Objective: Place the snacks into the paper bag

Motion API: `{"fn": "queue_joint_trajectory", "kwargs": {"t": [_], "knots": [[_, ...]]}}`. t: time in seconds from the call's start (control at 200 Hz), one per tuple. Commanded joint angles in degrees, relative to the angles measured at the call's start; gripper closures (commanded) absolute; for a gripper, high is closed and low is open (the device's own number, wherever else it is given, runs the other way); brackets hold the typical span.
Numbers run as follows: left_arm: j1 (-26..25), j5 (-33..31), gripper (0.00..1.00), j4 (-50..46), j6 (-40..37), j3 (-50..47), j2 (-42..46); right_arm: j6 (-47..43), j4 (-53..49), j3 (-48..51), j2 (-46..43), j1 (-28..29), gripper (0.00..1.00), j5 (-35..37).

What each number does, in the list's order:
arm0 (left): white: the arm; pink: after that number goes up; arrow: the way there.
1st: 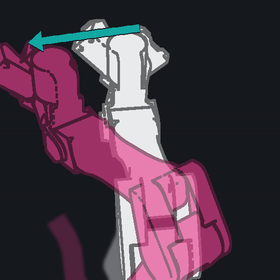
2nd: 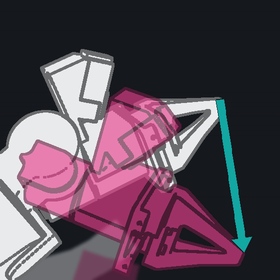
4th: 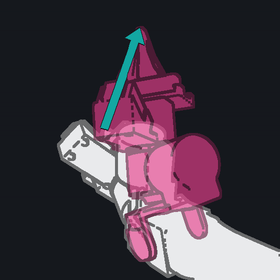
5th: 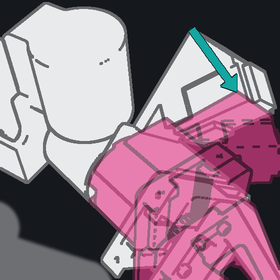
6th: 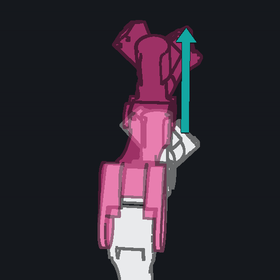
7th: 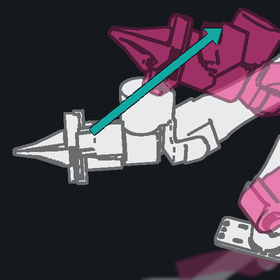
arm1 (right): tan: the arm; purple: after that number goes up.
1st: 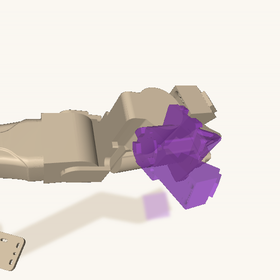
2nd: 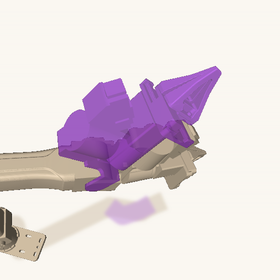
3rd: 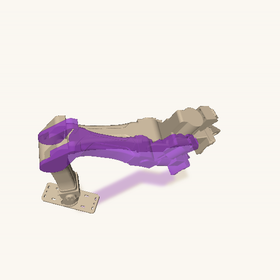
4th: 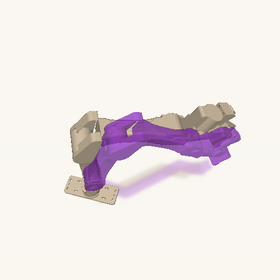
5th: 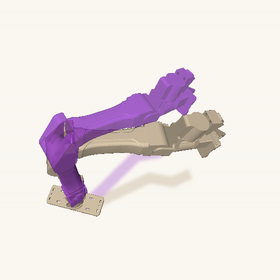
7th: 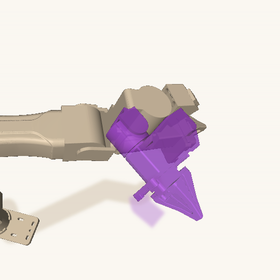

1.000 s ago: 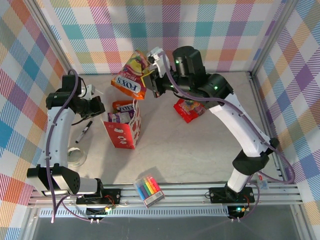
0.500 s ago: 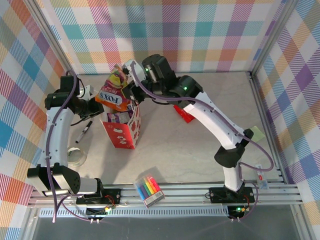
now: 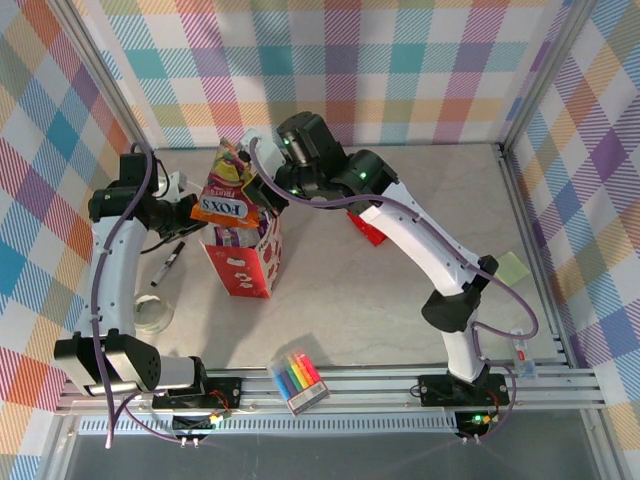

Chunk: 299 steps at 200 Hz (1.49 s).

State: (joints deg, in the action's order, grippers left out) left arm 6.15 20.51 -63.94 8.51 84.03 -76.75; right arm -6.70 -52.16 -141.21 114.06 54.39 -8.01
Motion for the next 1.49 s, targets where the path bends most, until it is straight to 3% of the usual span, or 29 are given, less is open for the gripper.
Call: {"fn": "queue_joint_trajectory", "kwargs": {"t": [0.0, 0.735, 1.08, 1.49], "knots": [[0.79, 1.55, 0.94, -0.79, 0.19, -0.36, 1.6, -4.84, 0.01, -2.58, 0.88, 0.01, 1.0, 1.41], [0.79, 1.11, 0.93, -1.54, 0.28, -0.2, 1.87, -7.37, -3.04, -4.6, 5.54, -1.9, 1.0, 8.93], [0.76, 1.55, 0.93, -1.49, 0.28, -0.35, 1.89, -6.53, -2.83, -4.52, 5.81, -2.0, 1.0, 0.72], [0.79, 1.65, 0.93, -1.71, 0.1, -0.15, 2.09, -3.33, -0.06, -4.6, 8.72, -1.92, 1.0, -1.63]]}}
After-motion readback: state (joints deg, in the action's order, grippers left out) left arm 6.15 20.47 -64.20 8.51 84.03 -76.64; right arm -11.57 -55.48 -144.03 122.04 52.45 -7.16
